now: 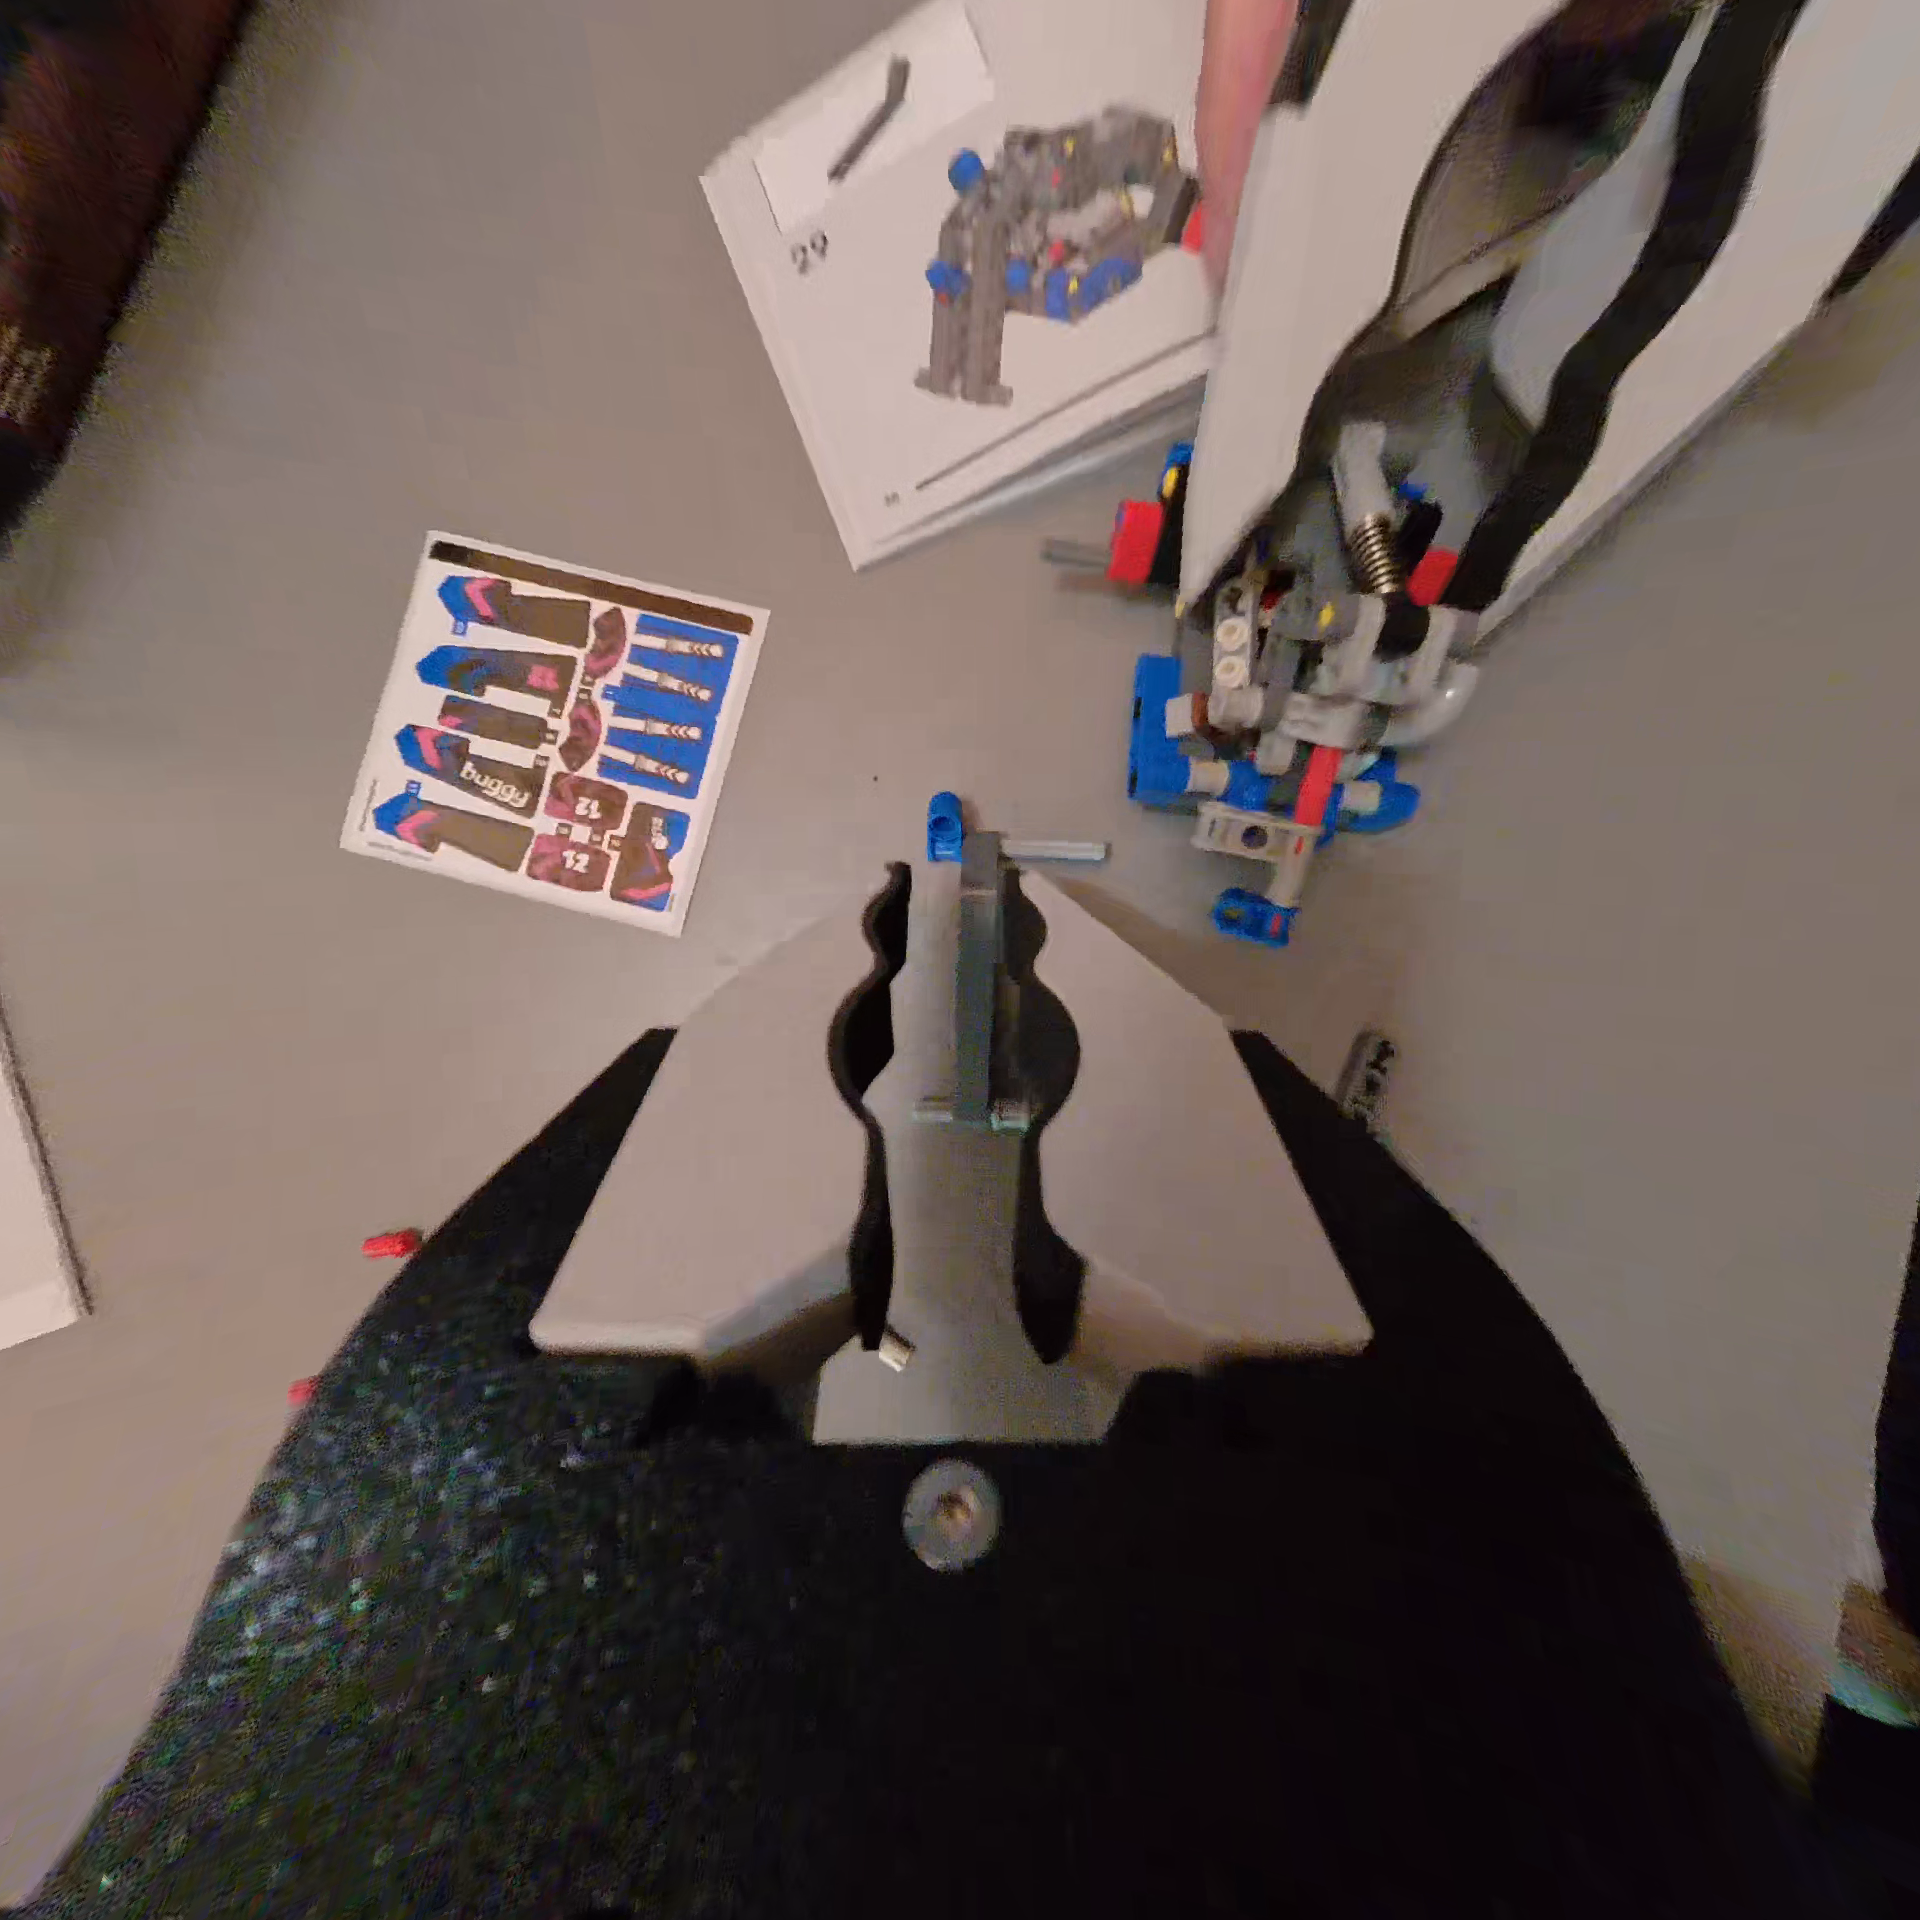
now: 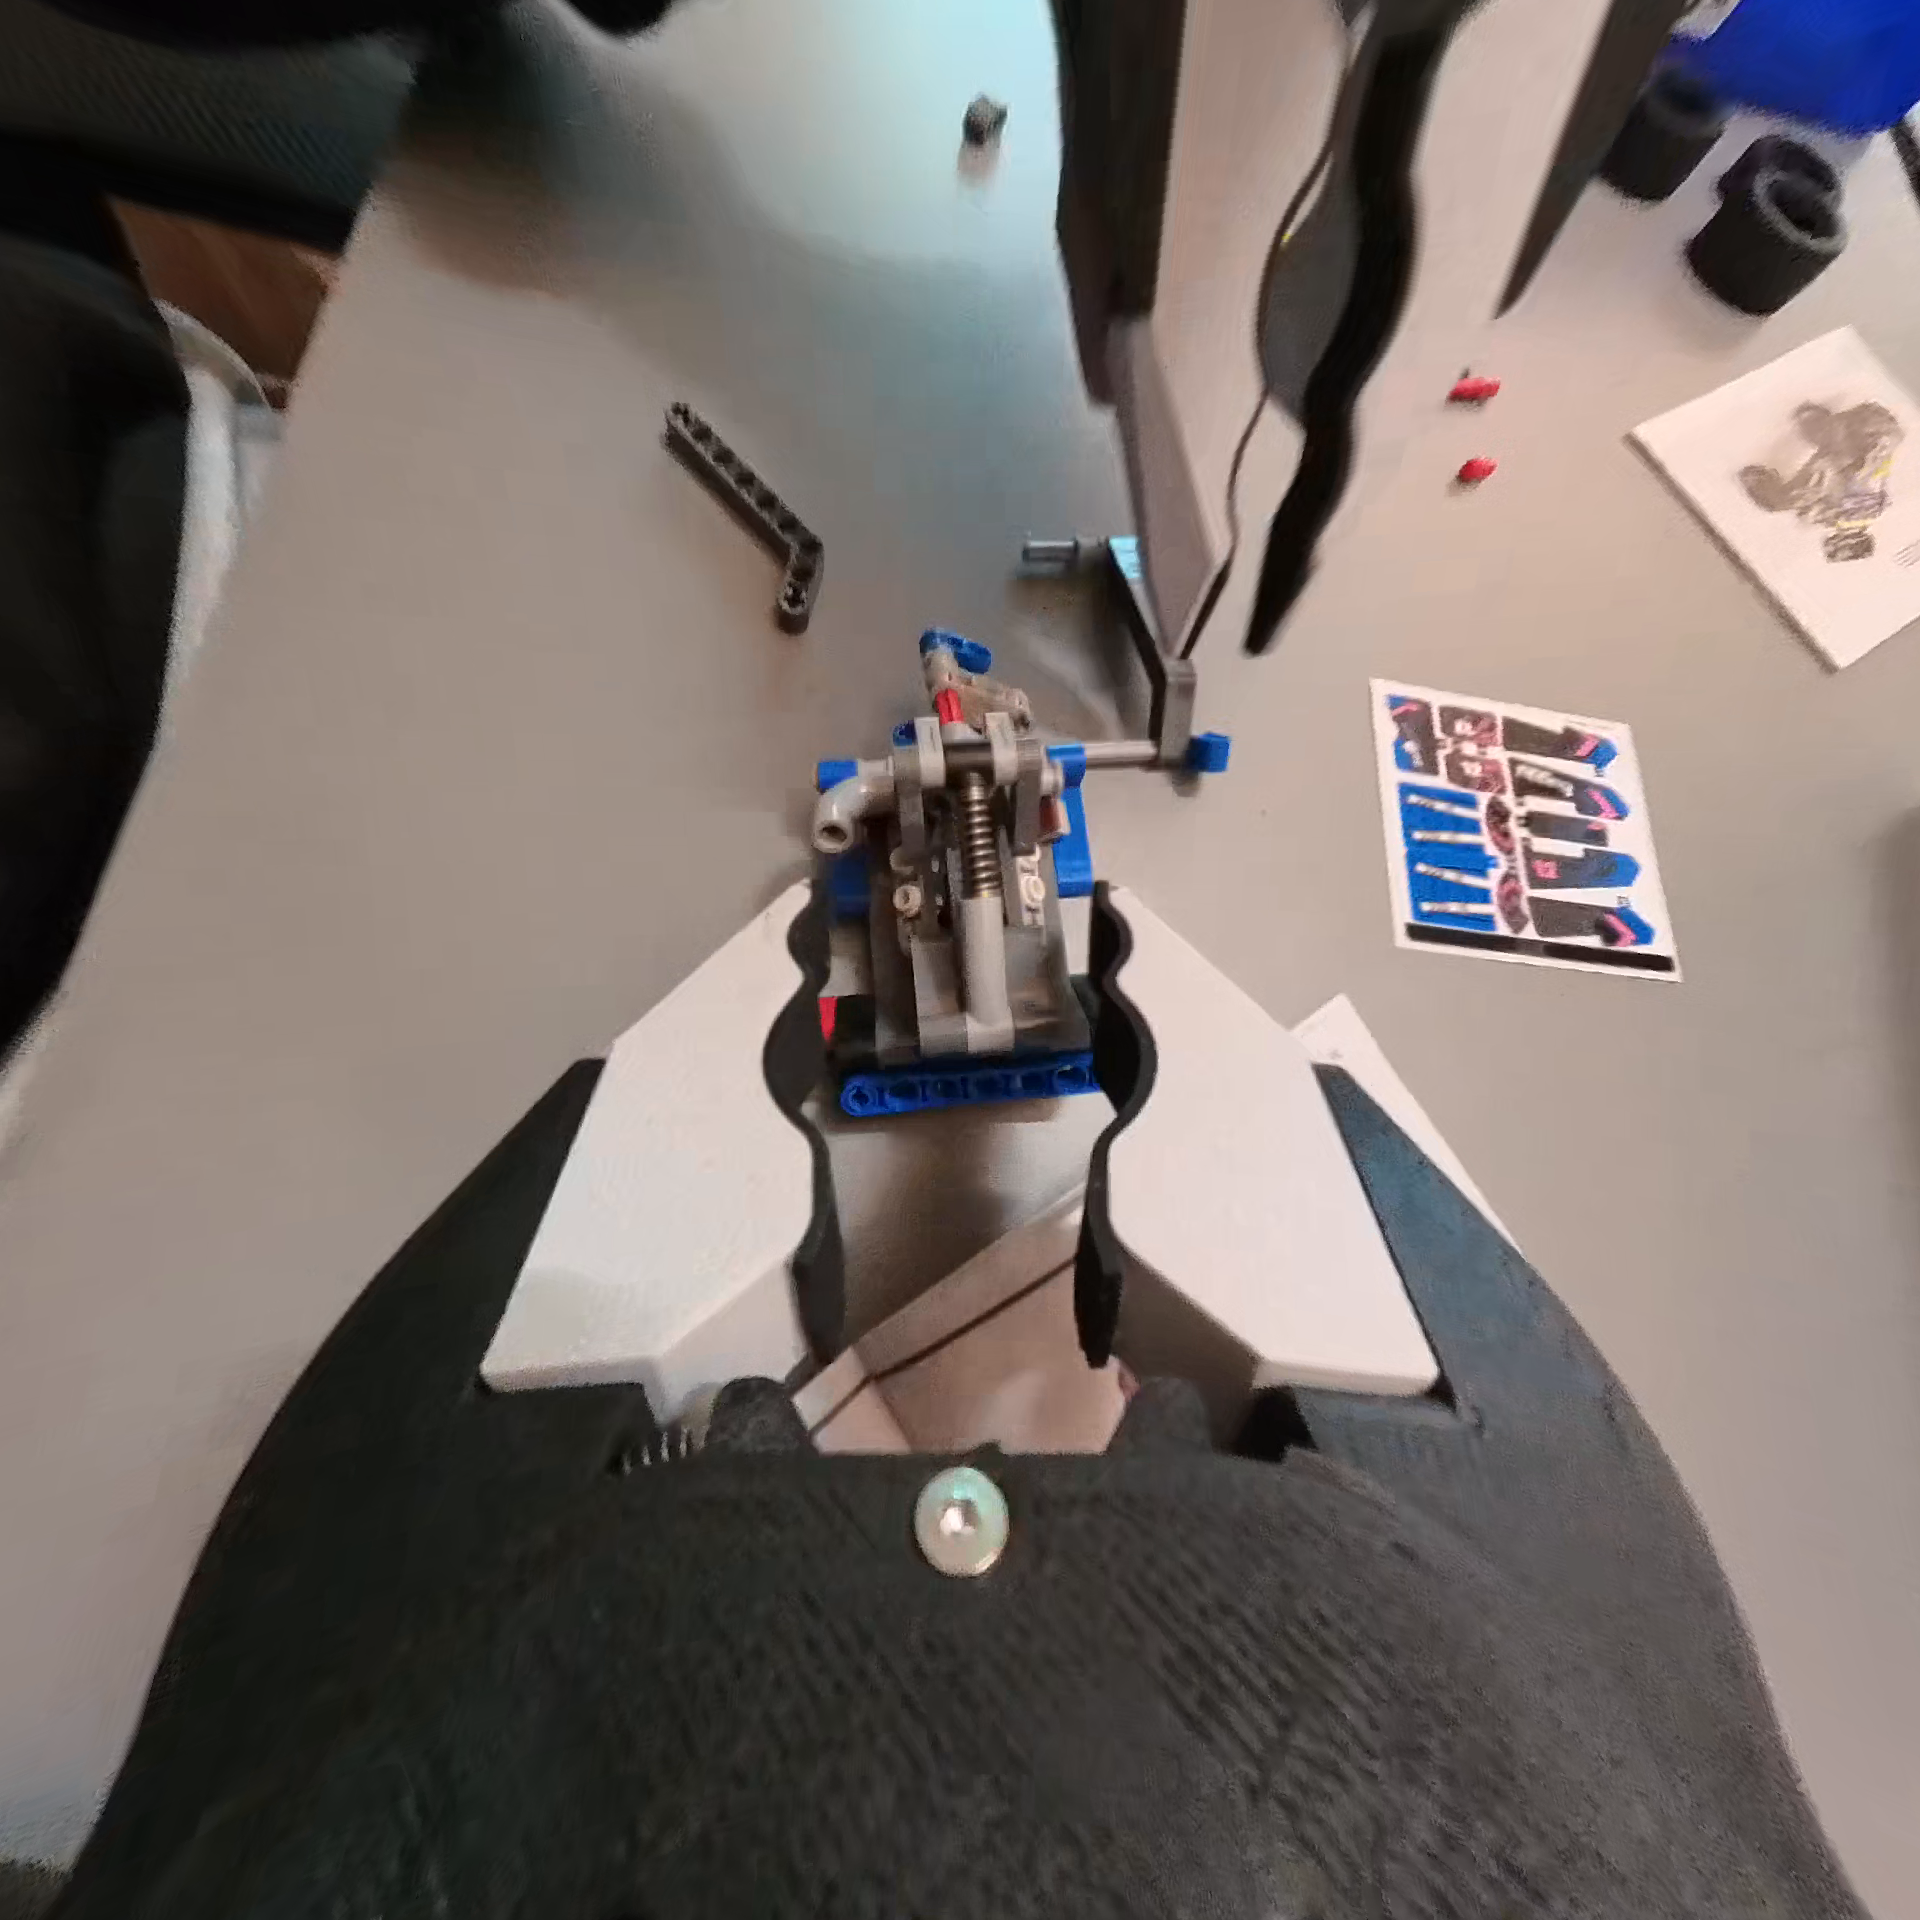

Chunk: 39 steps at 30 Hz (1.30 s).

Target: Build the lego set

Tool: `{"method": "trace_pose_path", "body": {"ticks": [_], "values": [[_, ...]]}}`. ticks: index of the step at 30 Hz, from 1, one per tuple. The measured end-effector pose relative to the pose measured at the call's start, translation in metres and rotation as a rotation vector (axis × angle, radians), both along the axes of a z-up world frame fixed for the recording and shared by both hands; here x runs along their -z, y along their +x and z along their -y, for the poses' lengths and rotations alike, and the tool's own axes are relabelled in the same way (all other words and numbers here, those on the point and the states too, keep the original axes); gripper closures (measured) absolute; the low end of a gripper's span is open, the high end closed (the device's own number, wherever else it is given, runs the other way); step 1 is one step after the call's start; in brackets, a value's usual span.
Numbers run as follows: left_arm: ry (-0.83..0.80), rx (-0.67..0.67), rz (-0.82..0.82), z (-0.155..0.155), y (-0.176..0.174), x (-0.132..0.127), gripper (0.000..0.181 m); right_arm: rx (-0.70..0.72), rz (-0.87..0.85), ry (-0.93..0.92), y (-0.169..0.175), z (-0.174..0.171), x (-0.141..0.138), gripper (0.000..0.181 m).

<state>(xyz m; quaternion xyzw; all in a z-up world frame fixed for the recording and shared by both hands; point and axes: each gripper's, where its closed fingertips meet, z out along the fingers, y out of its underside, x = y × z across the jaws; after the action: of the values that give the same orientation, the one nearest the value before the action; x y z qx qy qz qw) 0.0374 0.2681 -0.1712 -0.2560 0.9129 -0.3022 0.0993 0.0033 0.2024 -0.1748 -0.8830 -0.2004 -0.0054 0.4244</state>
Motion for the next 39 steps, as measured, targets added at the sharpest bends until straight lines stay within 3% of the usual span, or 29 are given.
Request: {"method": "trace_pose_path", "body": {"ticks": [2,5,9,13,16,19,24,29,36,39], "values": [[-0.106,-0.034,0.036,-0.001,-0.003,-0.013,0.160,-0.008,0.034,-0.023,0.000,-0.003,0.009,0.150],[-0.216,-0.039,0.091,-0.003,-0.021,-0.027,0.157,-0.011,0.032,-0.008,0.000,-0.006,0.009,0.154],[-0.271,-0.005,0.054,0.005,-0.056,-0.013,0.154,-0.017,-0.007,0.026,-0.001,-0.004,0.008,0.154],[-0.294,0.005,0.096,0.016,-0.065,0.001,0.151,-0.022,-0.030,0.068,-0.006,-0.002,0.003,0.154],[-0.373,0.017,-0.038,0.029,-0.076,0.006,0.147,0.001,-0.045,0.103,-0.007,-0.001,-0.001,0.154],[-0.561,0.019,-0.136,0.043,-0.081,-0.008,0.146,0.003,-0.005,0.161,-0.013,-0.001,-0.012,0.154],[-0.736,-0.056,-0.220,0.048,-0.074,-0.028,0.150,0.011,0.113,0.235,-0.020,0.001,-0.028,0.155],[-0.704,-0.080,-0.160,0.052,-0.073,-0.031,0.163,0.034,0.169,0.172,-0.023,0.003,-0.023,0.154],[-0.557,0.017,0.197,0.051,-0.074,-0.029,0.171,0.086,0.044,0.119,-0.024,0.004,-0.009,0.154],[-0.387,0.102,0.357,0.047,-0.075,-0.022,0.176,0.089,0.032,0.099,-0.024,0.002,-0.003,0.154]]}}
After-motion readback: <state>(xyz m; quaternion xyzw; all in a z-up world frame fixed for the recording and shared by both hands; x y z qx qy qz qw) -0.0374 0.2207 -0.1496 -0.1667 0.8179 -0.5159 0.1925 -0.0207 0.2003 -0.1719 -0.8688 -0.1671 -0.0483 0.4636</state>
